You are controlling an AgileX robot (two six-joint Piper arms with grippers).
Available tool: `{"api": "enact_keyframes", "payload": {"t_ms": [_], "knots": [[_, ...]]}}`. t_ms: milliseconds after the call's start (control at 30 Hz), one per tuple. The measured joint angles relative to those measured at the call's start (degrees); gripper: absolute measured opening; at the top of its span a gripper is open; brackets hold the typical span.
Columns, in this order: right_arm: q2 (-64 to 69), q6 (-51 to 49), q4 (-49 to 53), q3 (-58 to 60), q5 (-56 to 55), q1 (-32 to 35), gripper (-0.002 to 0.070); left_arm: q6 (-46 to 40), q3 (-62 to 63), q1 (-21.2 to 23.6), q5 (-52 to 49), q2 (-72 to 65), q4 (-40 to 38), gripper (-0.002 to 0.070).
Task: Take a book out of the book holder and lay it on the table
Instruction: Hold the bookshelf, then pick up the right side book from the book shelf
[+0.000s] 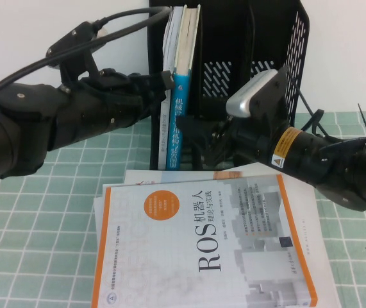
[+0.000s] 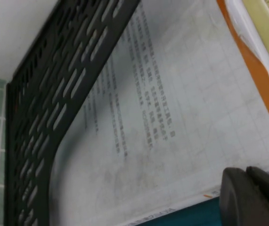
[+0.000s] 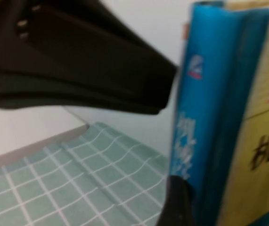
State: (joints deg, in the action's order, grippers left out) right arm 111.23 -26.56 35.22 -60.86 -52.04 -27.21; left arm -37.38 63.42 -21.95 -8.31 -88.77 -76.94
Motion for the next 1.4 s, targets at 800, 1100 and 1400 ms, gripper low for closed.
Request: {"api": "enact_keyframes", "payload": {"t_ms": [800, 1100, 1400], "knots": [[0.8, 23.6, -23.5, -0.1, -1.1, -8.0, 0.0499, -8.2, 0.0, -0.1, -5.4, 0.0, -1.4, -0.0003], [0.8, 21.7, -18.3, -0.1, 1.4, -8.0, 0.0500, -10.0, 0.0, -0.1, -11.4, 1.2, 1.2, -0.0003], [0.8, 20.4, -17.4, -0.1, 2.4, -8.0, 0.0499, 3.5, 0.1, 0.9, -12.4, 9.0, 20.3, -0.0002]]}}
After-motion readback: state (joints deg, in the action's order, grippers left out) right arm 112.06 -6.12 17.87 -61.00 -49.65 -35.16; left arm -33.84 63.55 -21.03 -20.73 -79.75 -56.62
